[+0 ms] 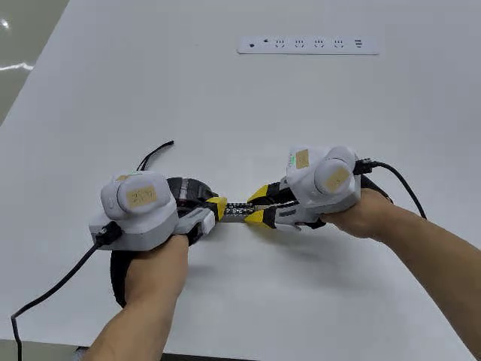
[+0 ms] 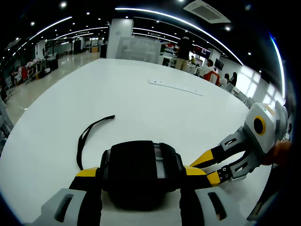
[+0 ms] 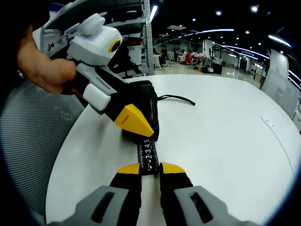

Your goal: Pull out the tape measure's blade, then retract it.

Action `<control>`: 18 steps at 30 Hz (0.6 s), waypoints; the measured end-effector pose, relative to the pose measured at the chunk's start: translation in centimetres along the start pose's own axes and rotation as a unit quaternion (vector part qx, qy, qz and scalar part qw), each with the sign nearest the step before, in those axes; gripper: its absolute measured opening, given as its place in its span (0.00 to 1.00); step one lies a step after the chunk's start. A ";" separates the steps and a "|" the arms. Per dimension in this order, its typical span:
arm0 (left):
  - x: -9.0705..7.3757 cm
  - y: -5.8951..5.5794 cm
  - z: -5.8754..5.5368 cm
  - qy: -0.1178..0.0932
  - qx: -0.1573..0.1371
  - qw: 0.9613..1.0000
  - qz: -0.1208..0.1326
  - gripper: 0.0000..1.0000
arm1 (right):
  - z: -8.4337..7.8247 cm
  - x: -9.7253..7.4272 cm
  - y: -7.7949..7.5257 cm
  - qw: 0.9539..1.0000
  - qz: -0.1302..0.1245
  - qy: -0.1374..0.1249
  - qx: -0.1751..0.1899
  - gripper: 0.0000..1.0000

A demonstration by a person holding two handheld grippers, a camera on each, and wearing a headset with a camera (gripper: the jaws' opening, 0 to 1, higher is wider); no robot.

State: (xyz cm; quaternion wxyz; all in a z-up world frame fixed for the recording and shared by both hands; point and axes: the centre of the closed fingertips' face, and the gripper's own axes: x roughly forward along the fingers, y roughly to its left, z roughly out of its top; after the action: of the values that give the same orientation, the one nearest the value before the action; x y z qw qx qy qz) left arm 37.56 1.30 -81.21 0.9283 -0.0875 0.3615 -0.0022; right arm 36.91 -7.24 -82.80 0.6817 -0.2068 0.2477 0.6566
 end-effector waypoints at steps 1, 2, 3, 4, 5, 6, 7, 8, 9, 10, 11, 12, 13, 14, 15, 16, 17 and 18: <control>0.0 0.0 0.0 0.000 0.000 1.000 0.000 0.64 | 0.1 0.1 0.0 1.000 0.001 -0.001 0.000 0.13; 0.0 0.0 0.0 0.000 0.000 1.000 0.000 0.64 | 0.1 0.3 0.0 1.000 0.000 -0.001 0.000 0.13; 0.0 0.0 0.0 0.000 -0.001 1.000 0.000 0.64 | 0.2 0.4 0.0 1.000 0.001 -0.001 -0.001 0.13; 0.0 0.0 0.0 0.000 -0.001 1.000 0.000 0.64 | 0.3 0.5 0.0 1.000 0.001 -0.001 -0.002 0.13; 0.0 0.0 0.0 0.000 -0.001 1.000 0.000 0.64 | 0.4 0.6 0.0 1.000 0.001 -0.002 -0.002 0.13; 0.0 0.0 0.0 0.000 -0.002 1.000 0.000 0.64 | 0.5 0.7 0.0 1.000 0.002 -0.002 -0.003 0.13; 0.0 0.0 0.0 0.000 -0.002 1.000 0.000 0.64 | 0.6 0.8 0.1 1.000 0.002 -0.002 -0.003 0.13; 0.0 0.0 0.0 0.000 -0.002 1.000 -0.001 0.64 | 0.7 0.9 0.1 1.000 0.002 -0.004 -0.003 0.13; 0.0 0.0 0.0 0.000 -0.003 1.000 -0.001 0.64 | 0.8 1.1 0.1 1.000 0.003 -0.004 -0.004 0.13; 0.0 0.0 0.0 0.000 -0.002 1.000 -0.001 0.64 | 0.8 1.2 0.1 1.000 0.003 -0.005 -0.004 0.13; 0.0 0.0 0.0 0.000 -0.003 1.000 -0.001 0.64 | 0.9 1.3 0.1 1.000 0.002 -0.005 -0.006 0.13; 0.0 0.0 0.0 0.000 -0.004 1.000 -0.001 0.64 | 1.1 1.5 0.2 1.000 0.002 -0.005 -0.007 0.13; 0.0 0.0 0.0 0.000 -0.004 1.000 -0.002 0.64 | 1.3 1.8 0.2 1.000 0.003 -0.006 -0.007 0.13; 0.0 0.0 0.0 0.000 -0.005 1.000 -0.002 0.64 | 1.4 1.9 0.3 1.000 0.003 -0.007 -0.008 0.13; 0.0 0.0 0.0 0.000 -0.005 1.000 -0.002 0.64 | 1.5 2.0 0.3 1.000 0.002 -0.007 -0.010 0.13; 0.0 0.0 0.0 0.001 -0.005 1.000 -0.002 0.64 | 1.6 2.2 0.3 1.000 0.002 -0.008 -0.012 0.13; 0.0 0.0 0.0 0.001 -0.006 1.000 -0.002 0.64 | 1.7 2.3 0.3 1.000 0.001 -0.009 -0.013 0.13; 0.0 0.0 0.0 0.001 -0.006 1.000 -0.003 0.64 | 1.8 2.4 0.4 1.000 0.001 -0.010 -0.013 0.13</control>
State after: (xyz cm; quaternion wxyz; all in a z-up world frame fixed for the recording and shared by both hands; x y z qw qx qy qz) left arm 37.55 1.27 -81.21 0.9273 -0.0941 0.3623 -0.0025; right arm 36.69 -4.23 -82.87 0.6805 -0.2088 0.2329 0.6626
